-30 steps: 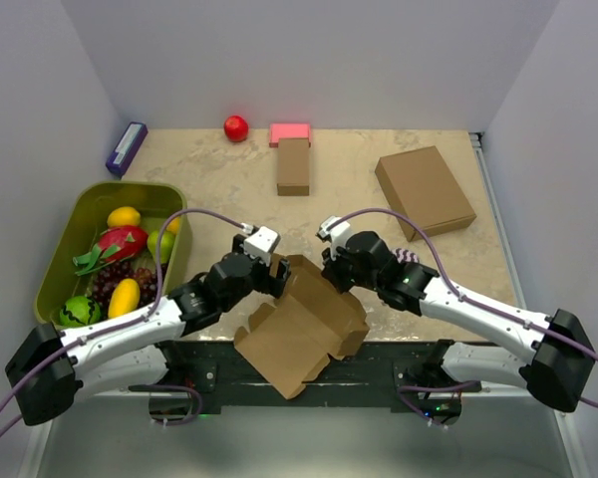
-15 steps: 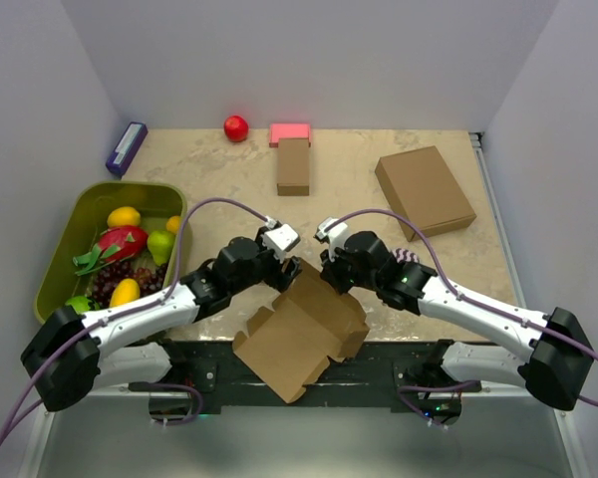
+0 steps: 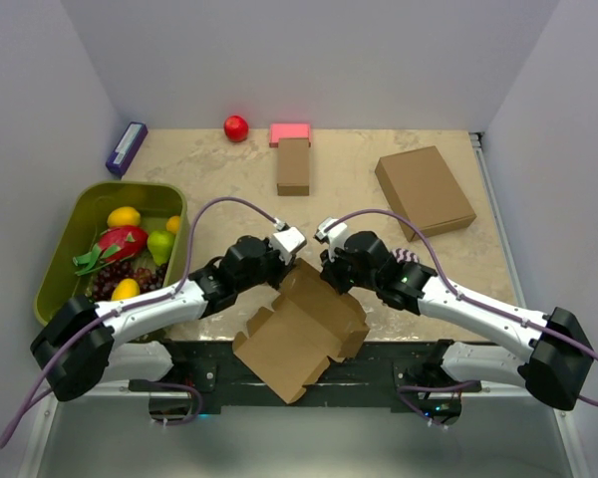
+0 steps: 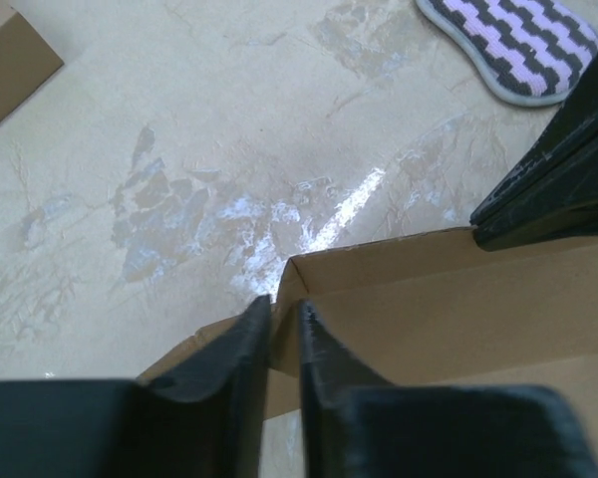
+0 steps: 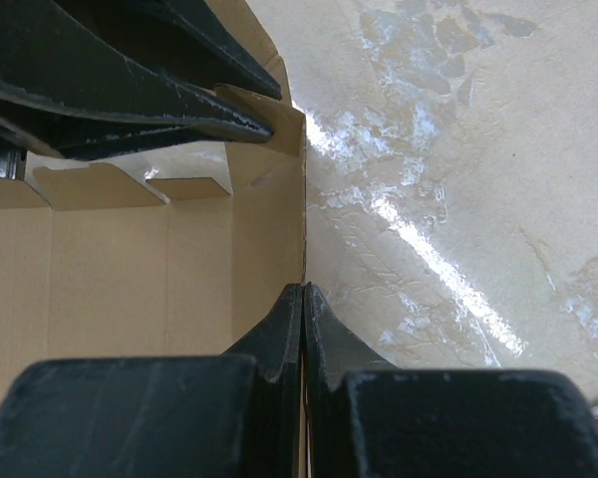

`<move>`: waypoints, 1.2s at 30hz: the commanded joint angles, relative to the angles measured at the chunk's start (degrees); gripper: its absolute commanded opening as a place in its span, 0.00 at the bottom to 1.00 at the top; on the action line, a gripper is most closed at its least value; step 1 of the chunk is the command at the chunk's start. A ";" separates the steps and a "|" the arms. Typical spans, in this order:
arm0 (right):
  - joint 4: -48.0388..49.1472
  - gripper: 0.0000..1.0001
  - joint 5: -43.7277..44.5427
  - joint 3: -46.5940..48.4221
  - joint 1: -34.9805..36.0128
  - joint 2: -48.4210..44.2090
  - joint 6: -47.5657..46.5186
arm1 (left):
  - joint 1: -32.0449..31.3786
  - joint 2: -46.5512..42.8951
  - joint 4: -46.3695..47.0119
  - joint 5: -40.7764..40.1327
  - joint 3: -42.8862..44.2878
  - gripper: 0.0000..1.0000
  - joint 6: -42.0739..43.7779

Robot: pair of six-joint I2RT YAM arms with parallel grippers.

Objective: Fold the paper box

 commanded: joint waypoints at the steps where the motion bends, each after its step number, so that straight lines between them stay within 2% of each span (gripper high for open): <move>1: 0.71 0.00 -0.38 2.39 -0.14 0.25 -0.61 | 0.37 0.25 4.20 1.20 1.80 0.07 1.90; 2: 0.71 0.00 -0.21 2.57 -0.14 0.07 -0.52 | 0.29 0.34 4.37 0.94 1.71 0.00 1.99; 4: -0.24 0.00 2.68 3.27 -0.05 -0.63 1.14 | 0.37 0.43 4.46 -0.11 1.53 0.00 1.99; 5: -1.04 0.04 4.35 4.58 -0.14 -0.89 1.93 | 0.29 0.43 5.16 -2.55 1.18 0.00 1.99; 6: -1.91 0.20 7.32 5.46 -0.14 -1.33 3.07 | 0.37 0.17 5.77 -4.14 0.92 0.00 1.90; 8: -4.45 0.39 12.43 8.35 -0.14 -2.82 7.64 | 0.37 -0.19 7.79 -9.84 0.65 0.00 1.90; 9: -5.25 0.61 15.32 9.41 -0.14 -3.35 9.05 | 0.37 -0.54 8.50 -11.61 0.74 0.00 2.51; 13: -8.16 0.86 20.43 13.90 -0.14 -6.25 20.17 | 0.29 -1.07 14.46 -16.81 1.35 0.00 5.06; 14: -8.25 0.89 21.14 14.34 -0.14 -7.30 22.83 | 0.37 -1.07 15.79 -18.21 1.27 0.00 5.50; 18: -2.82 0.93 19.75 10.40 -0.14 -9.86 36.98 | 0.37 0.07 22.47 -21.82 0.13 0.00 7.00; 19: 1.03 0.93 18.96 8.91 -0.14 -10.21 43.10 | 0.37 0.34 24.66 -22.52 -0.22 0.00 7.08; 24: 16.95 0.93 15.09 -2.43 -0.14 -9.87 59.83 | 0.37 1.92 28.19 -26.22 -1.10 0.00 4.80; 29: 21.98 0.93 16.23 -4.28 -0.14 -5.65 65.83 | 0.29 0.17 32.32 -25.78 -5.84 0.00 1.47; 31: 24.16 0.96 19.03 -5.68 -0.14 -4.16 69.34 | 0.37 -0.71 34.33 -25.43 -8.56 0.00 0.76; 36: 30.86 0.94 24.05 -9.73 -0.05 -1.34 79.87 | 0.37 -2.03 38.03 -24.29 -12.96 0.00 -2.14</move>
